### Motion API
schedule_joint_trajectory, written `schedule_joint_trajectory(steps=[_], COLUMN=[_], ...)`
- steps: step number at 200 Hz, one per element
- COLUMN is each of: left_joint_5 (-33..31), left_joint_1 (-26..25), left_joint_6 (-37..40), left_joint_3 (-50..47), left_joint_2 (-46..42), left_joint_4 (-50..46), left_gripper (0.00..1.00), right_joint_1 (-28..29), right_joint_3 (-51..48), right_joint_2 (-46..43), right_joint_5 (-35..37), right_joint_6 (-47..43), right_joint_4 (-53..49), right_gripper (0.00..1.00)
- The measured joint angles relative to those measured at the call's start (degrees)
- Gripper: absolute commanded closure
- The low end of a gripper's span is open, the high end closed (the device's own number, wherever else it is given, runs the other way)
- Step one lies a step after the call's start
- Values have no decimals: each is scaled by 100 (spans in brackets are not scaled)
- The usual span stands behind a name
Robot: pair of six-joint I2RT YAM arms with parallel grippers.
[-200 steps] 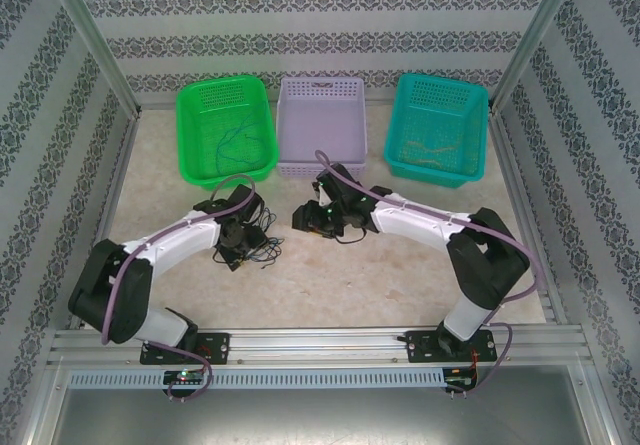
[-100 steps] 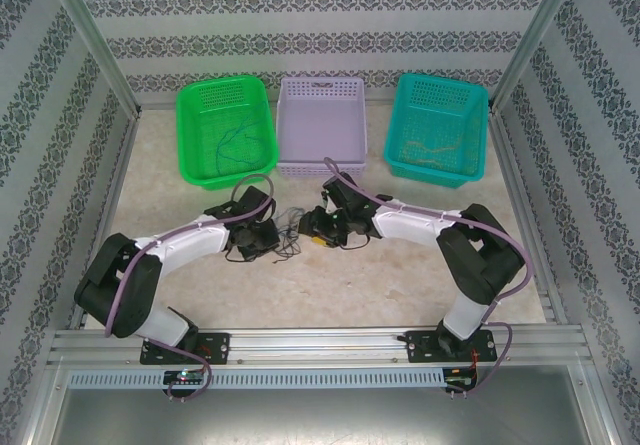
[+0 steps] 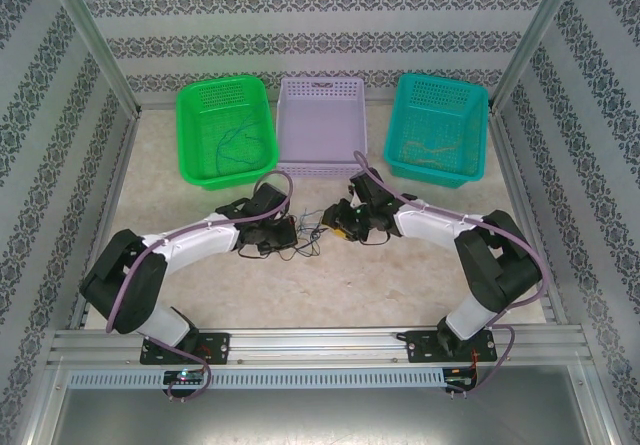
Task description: Untangle the cables
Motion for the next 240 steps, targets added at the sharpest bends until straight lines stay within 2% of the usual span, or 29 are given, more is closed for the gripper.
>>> schedule_joint_trajectory(steps=[31, 50, 96, 112, 135, 182, 210, 240], left_joint_5=[2, 2, 7, 4, 0, -216, -579, -1034], left_joint_1=[-79, -85, -160, -160, -186, -197, -197, -195], left_joint_6=[90, 111, 131, 133, 133, 133, 131, 131], left_joint_3=[68, 72, 87, 87, 90, 151, 249, 376], left_joint_2=[68, 83, 136, 140, 140, 118, 31, -17], left_joint_4=[0, 0, -2, -2, -2, -243, -671, -1233], left_gripper=[100, 100, 100, 100, 100, 100, 100, 100], right_joint_1=[-133, -190, -234, -234, -234, -262, -391, -811], right_joint_3=[-28, 81, 170, 173, 195, 195, 125, 105], right_joint_2=[22, 168, 717, 776, 778, 595, -20, -706], right_joint_5=[76, 87, 63, 63, 66, 131, 251, 439], right_joint_6=[-74, -168, -151, -118, -22, -24, -188, -544], right_joint_4=[-28, 0, 162, 223, 317, 267, 7, -422], right_gripper=[66, 73, 78, 85, 100, 100, 100, 100])
